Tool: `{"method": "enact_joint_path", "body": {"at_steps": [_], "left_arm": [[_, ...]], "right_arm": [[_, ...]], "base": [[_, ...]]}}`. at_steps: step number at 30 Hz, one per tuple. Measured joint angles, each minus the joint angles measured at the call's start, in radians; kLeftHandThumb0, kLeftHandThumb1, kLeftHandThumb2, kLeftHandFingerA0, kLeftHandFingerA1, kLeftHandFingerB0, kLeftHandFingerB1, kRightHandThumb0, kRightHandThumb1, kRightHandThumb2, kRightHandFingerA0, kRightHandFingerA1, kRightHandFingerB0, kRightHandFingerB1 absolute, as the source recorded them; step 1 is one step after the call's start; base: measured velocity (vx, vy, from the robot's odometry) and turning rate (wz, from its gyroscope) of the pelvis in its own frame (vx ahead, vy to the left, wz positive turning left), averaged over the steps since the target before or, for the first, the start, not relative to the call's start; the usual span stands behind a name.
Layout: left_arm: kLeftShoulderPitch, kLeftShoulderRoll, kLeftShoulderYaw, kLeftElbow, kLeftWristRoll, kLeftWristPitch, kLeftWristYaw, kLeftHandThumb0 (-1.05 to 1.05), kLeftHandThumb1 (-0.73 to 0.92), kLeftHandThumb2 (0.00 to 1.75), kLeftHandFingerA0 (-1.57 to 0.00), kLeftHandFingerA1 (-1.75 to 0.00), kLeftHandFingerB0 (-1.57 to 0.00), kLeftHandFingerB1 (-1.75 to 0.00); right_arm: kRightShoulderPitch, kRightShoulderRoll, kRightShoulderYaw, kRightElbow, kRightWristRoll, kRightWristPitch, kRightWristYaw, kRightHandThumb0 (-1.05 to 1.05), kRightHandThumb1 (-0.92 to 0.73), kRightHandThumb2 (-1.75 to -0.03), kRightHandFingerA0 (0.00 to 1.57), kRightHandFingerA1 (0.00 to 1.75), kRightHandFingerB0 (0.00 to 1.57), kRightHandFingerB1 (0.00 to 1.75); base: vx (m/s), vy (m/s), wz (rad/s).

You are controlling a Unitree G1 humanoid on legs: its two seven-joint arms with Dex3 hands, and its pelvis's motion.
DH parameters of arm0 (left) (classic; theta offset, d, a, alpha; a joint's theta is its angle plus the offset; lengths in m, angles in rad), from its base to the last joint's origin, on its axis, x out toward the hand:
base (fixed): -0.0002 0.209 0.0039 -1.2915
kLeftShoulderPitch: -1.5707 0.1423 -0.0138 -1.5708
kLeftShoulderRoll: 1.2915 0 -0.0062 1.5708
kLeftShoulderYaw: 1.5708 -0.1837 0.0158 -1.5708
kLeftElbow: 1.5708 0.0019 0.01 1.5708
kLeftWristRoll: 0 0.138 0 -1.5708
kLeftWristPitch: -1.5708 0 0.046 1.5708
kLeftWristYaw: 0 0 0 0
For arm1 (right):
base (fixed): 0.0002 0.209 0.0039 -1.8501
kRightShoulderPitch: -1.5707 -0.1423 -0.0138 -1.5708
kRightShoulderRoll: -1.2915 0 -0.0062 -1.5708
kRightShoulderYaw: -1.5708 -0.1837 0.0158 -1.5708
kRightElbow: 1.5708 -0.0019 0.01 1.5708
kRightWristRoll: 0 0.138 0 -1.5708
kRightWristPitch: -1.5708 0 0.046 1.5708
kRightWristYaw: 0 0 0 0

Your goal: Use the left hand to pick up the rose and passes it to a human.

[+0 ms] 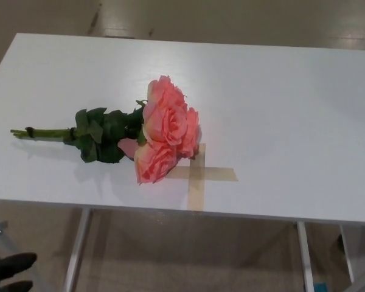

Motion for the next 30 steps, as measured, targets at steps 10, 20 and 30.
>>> {"method": "enact_joint_path", "body": {"at_steps": [10, 20, 30], "left_arm": [[0.054, 0.045, 0.073, -0.351, -0.153, 0.026, -0.074, -0.65, 0.41, 0.72, -0.37, -0.46, -0.26, -0.39], [-0.211, 0.044, 0.139, -0.62, -0.264, 0.043, -0.023, -0.3, 0.18, 0.82, -0.07, -0.5, -0.07, -0.5], [-0.494, 0.071, 0.056, -0.48, -0.092, 0.042, 0.058, -0.68, 0.45, 0.56, -0.19, -0.29, -0.16, -0.28]], "right_arm": [[-0.003, 0.0, 0.0, 0.0, 0.0, 0.0, 0.0, -0.36, -0.61, -0.58, 0.66, 0.46, 0.52, 0.42], [-0.014, 0.0, 0.0, 0.003, 0.001, 0.001, -0.001, -0.35, -0.62, -0.58, 0.66, 0.46, 0.54, 0.42], [-0.02, 0.0, 0.003, 0.001, 0.0, 0.001, -0.001, -0.35, -0.62, -0.58, 0.66, 0.46, 0.56, 0.43]], "base": [[0.0, 0.0, 0.0], [0.0, 0.0, 0.01], [0.0, 0.0, 0.0]]}}
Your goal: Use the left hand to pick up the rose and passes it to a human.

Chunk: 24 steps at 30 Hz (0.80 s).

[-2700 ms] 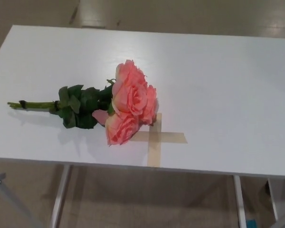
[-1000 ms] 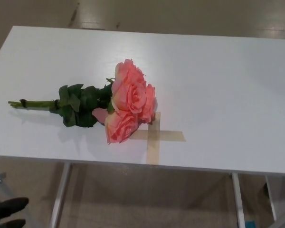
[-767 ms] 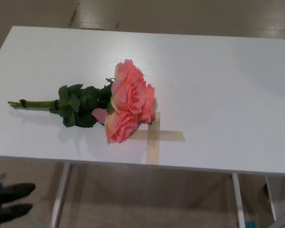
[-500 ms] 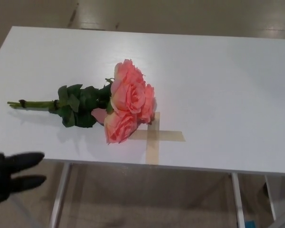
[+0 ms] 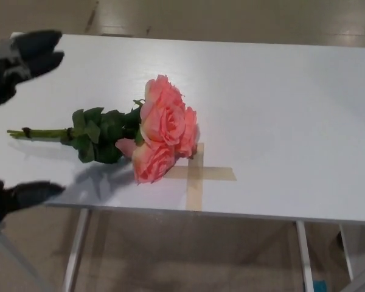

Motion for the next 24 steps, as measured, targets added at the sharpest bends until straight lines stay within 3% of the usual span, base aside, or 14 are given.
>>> {"method": "enact_joint_path", "body": {"at_steps": [1, 2, 3, 6, 7, 24], "left_arm": [[-0.018, 0.006, -0.01, 0.019, 0.014, 0.0, 0.003, -0.34, 0.16, 0.81, 0.0, -0.48, 0.0, -0.47], [-0.044, 0.013, -0.023, 0.045, 0.033, -0.001, 0.008, -0.34, 0.16, 0.81, 0.0, -0.48, 0.0, -0.47], [-0.066, 0.017, -0.036, 0.07, 0.047, -0.002, 0.012, -0.71, 0.48, 0.55, -0.12, -0.27, -0.12, -0.28], [-0.136, 0.027, -0.08, 0.157, 0.094, -0.005, 0.028, -0.71, 0.48, 0.55, -0.12, -0.27, -0.12, -0.28], [-0.153, 0.028, -0.092, 0.178, 0.107, -0.005, 0.031, -0.64, 0.4, 0.81, -0.04, -0.28, -0.04, -0.32], [-0.516, 0.03, -0.435, 0.677, 0.406, 0.023, 0.134, -0.64, 0.42, 0.77, -0.08, -0.19, -0.08, -0.27]], "right_arm": [[-0.001, 0.0, 0.0, 0.0, 0.0, 0.0, 0.0, -0.35, -0.62, -0.58, 0.66, 0.46, 0.56, 0.43], [-0.003, 0.0, 0.0, 0.0, 0.0, 0.0, 0.0, -0.35, -0.62, -0.58, 0.66, 0.46, 0.55, 0.42], [-0.004, 0.0, 0.0, 0.0, 0.0, 0.0, 0.0, -0.35, -0.62, -0.58, 0.66, 0.46, 0.55, 0.42], [-0.006, 0.0, 0.0, -0.001, 0.0, 0.0, 0.0, -0.35, -0.62, -0.58, 0.66, 0.46, 0.55, 0.42], [-0.006, 0.0, 0.0, -0.001, 0.0, 0.0, 0.0, -0.35, -0.62, -0.58, 0.66, 0.46, 0.53, 0.42], [-0.011, 0.0, 0.0, -0.001, 0.0, 0.0, 0.0, -0.35, -0.62, -0.58, 0.67, 0.46, 0.55, 0.42]], "base": [[0.0, 0.0, 0.0], [0.0, 0.0, 0.0], [0.0, 0.0, 0.0], [0.0, 0.0, 0.0], [0.0, 0.0, 0.0], [0.0, 0.0, 0.0]]}}
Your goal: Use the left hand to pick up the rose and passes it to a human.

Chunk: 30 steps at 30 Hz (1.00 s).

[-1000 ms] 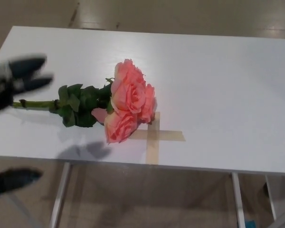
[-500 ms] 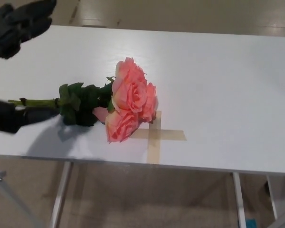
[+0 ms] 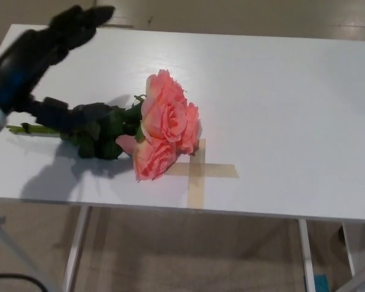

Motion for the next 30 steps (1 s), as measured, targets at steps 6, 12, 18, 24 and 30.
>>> {"method": "enact_joint_path", "body": {"at_steps": [6, 12, 18, 24, 30], "left_arm": [[-0.091, -0.002, -0.139, 0.15, 0.105, 0.02, 0.041, -0.64, 0.42, 0.77, -0.08, -0.2, -0.08, -0.29], [-0.167, -0.009, -0.278, 0.283, 0.208, 0.037, 0.078, -0.66, 0.43, 0.75, -0.11, -0.17, -0.11, -0.27], [-0.259, -0.021, -0.412, 0.435, 0.31, 0.057, 0.118, -0.66, 0.43, 0.73, -0.12, -0.15, -0.12, -0.26], [-0.343, -0.053, -0.511, 0.577, 0.412, 0.08, 0.158, -0.67, 0.44, 0.72, -0.12, -0.2, -0.12, -0.26], [-0.393, -0.123, -0.529, 0.707, 0.477, 0.1, 0.197, -0.31, 0.24, 0.83, 0.0, -0.48, 0.0, -0.48]], "right_arm": [[-0.001, 0.0, 0.0, 0.0, 0.0, 0.0, 0.0, -0.35, -0.62, -0.58, 0.67, 0.46, 0.55, 0.42], [-0.003, 0.0, 0.0, 0.0, 0.0, 0.0, 0.0, -0.35, -0.62, -0.58, 0.68, 0.46, 0.54, 0.42], [-0.007, 0.0, 0.001, 0.0, 0.0, 0.0, 0.0, -0.35, -0.62, -0.58, 0.68, 0.46, 0.54, 0.42], [-0.009, 0.0, 0.006, 0.0, 0.0, 0.0, 0.0, -0.35, -0.62, -0.58, 0.67, 0.46, 0.55, 0.42], [-0.008, 0.0, 0.014, 0.001, 0.0, -0.001, 0.0, -0.35, -0.62, -0.58, 0.67, 0.46, 0.54, 0.42]], "base": [[0.0, 0.0, 0.0], [0.0, 0.0, 0.0], [0.0, 0.0, 0.0], [0.0, 0.0, 0.0], [0.0, 0.0, 0.0]]}}
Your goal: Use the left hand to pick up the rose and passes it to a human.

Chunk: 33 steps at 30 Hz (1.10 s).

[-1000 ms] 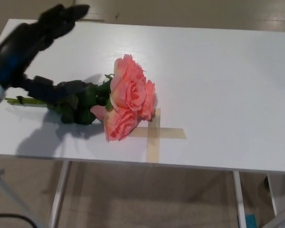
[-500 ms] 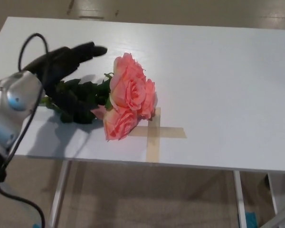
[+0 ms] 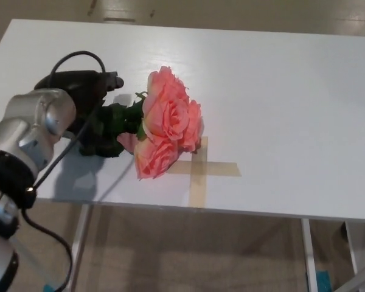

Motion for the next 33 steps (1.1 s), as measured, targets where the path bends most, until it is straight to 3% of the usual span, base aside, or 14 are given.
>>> {"method": "enact_joint_path", "body": {"at_steps": [17, 18, 19, 20, 24, 25, 26, 27, 28, 29, 30, 32, 33], "left_arm": [[-0.03, -0.117, 0.007, 0.126, 0.07, 0.001, 0.036, -0.32, 0.25, 0.84, 0.0, -0.47, 0.0, -0.48], [-0.03, -0.122, 0.009, 0.129, 0.071, 0.001, 0.038, -0.61, 0.42, 0.68, -0.17, -0.37, -0.1, -0.35], [-0.03, -0.124, 0.011, 0.131, 0.072, 0.0, 0.041, -0.61, 0.42, 0.68, -0.17, -0.37, -0.1, -0.35], [-0.03, -0.127, 0.012, 0.134, 0.073, 0.0, 0.043, -0.54, 0.49, 0.73, -0.29, -0.42, -0.12, -0.36], [-0.024, -0.135, 0.015, 0.14, 0.082, -0.003, 0.052, -0.54, 0.49, 0.73, -0.29, -0.42, -0.12, -0.36], [-0.024, -0.136, 0.016, 0.141, 0.085, -0.004, 0.054, -0.26, 0.74, 0.62, -1.03, -0.56, -0.38, -0.34], [-0.026, -0.14, 0.023, 0.145, 0.086, -0.003, 0.054, -0.22, 0.77, 0.64, -1.11, -0.61, -0.45, -0.38], [-0.033, -0.144, 0.033, 0.15, 0.086, 0.0, 0.051, -0.22, 0.77, 0.64, -1.11, -0.61, -0.45, -0.38], [-0.037, -0.146, 0.039, 0.152, 0.086, 0.001, 0.048, -0.17, 0.75, 0.63, -1.14, -0.72, -0.53, -0.42], [-0.04, -0.149, 0.046, 0.152, 0.086, 0.003, 0.046, -0.16, 0.71, 0.61, -1.05, -0.72, -0.57, -0.44], [-0.039, -0.152, 0.049, 0.152, 0.086, 0.004, 0.044, -0.16, 0.69, 0.6, -0.92, -0.65, -0.55, -0.43], [-0.035, -0.158, 0.053, 0.152, 0.088, 0.008, 0.043, -0.16, 0.69, 0.6, -0.92, -0.65, -0.55, -0.43], [-0.033, -0.16, 0.055, 0.152, 0.088, 0.009, 0.043, -0.17, 0.73, 0.62, -0.88, -0.56, -0.46, -0.39]], "right_arm": [[0.001, 0.0, 0.009, 0.001, 0.0, -0.005, 0.0, -0.35, -0.62, -0.57, 0.69, 0.46, 0.54, 0.41], [0.001, 0.0, 0.009, 0.001, 0.0, -0.006, 0.0, -0.35, -0.62, -0.57, 0.69, 0.46, 0.54, 0.41], [0.001, 0.0, 0.009, 0.001, 0.0, -0.007, 0.0, -0.35, -0.62, -0.57, 0.69, 0.46, 0.54, 0.41], [0.001, 0.0, 0.01, 0.001, 0.0, -0.007, 0.0, -0.35, -0.62, -0.57, 0.69, 0.46, 0.55, 0.41], [0.0, 0.0, 0.014, 0.001, 0.0, -0.007, 0.001, -0.35, -0.62, -0.57, 0.69, 0.46, 0.55, 0.41], [-0.001, 0.0, 0.015, 0.001, 0.0, -0.007, 0.001, -0.35, -0.62, -0.58, 0.68, 0.46, 0.56, 0.43], [-0.002, 0.0, 0.015, 0.001, 0.0, -0.007, 0.001, -0.35, -0.62, -0.58, 0.68, 0.46, 0.56, 0.43], [-0.004, 0.0, 0.016, 0.002, 0.0, -0.007, 0.001, -0.35, -0.62, -0.58, 0.68, 0.46, 0.56, 0.43], [-0.006, 0.0, 0.016, 0.001, 0.0, -0.007, 0.001, -0.35, -0.62, -0.58, 0.68, 0.46, 0.56, 0.43], [-0.007, 0.0, 0.018, 0.001, 0.0, -0.008, 0.001, -0.35, -0.62, -0.58, 0.67, 0.46, 0.56, 0.43], [-0.006, 0.0, 0.019, 0.001, 0.0, -0.009, 0.002, -0.35, -0.62, -0.58, 0.67, 0.46, 0.56, 0.43], [-0.004, 0.0, 0.021, 0.002, 0.0, -0.009, 0.003, -0.35, -0.62, -0.58, 0.67, 0.46, 0.56, 0.43], [-0.003, 0.0, 0.021, 0.002, 0.0, -0.009, 0.003, -0.35, -0.62, -0.58, 0.67, 0.46, 0.56, 0.43]], "base": [[0.0, 0.0, 0.0], [0.0, 0.0, 0.0], [0.0, 0.0, 0.0], [0.0, 0.0, 0.0], [0.0, 0.0, 0.0], [0.0, 0.0, 0.0], [0.0, 0.0, 0.0], [0.0, 0.0, 0.0], [0.0, 0.0, 0.0], [0.0, 0.0, 0.0], [0.0, 0.0, 0.0], [0.0, 0.0, 0.0], [0.0, 0.0, 0.0]]}}
